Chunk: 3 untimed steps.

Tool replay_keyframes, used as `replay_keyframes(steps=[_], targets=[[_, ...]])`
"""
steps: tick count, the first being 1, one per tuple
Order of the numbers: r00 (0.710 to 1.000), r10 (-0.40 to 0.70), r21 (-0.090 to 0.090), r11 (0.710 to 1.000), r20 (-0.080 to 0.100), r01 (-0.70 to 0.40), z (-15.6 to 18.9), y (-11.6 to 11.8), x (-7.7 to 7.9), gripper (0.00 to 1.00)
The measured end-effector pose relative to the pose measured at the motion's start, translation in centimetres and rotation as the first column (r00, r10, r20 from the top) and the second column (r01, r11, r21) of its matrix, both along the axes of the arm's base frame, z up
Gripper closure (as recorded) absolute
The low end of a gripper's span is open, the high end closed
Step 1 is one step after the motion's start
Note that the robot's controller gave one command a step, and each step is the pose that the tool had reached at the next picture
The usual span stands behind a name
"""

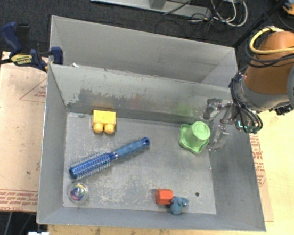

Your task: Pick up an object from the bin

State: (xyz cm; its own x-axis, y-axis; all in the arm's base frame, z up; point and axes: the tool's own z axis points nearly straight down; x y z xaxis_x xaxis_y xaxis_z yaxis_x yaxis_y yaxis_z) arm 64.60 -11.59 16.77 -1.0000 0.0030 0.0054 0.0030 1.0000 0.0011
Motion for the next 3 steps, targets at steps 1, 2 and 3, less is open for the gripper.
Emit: replay_keyframes(steps=[1, 2, 3], targets=[[0.996, -0.079, 0.001, 0.997, 0.031, 0.079, -7.4, -0.7, 0.4, 0.00], [0.988, -0.152, 0.000, 0.988, 0.015, 0.152, -6.5, -0.2, 0.7, 0.00], [0.962, -0.273, 0.001, 0.962, 0.011, 0.273, -5.3, -0.5, 1.2, 0.00]])
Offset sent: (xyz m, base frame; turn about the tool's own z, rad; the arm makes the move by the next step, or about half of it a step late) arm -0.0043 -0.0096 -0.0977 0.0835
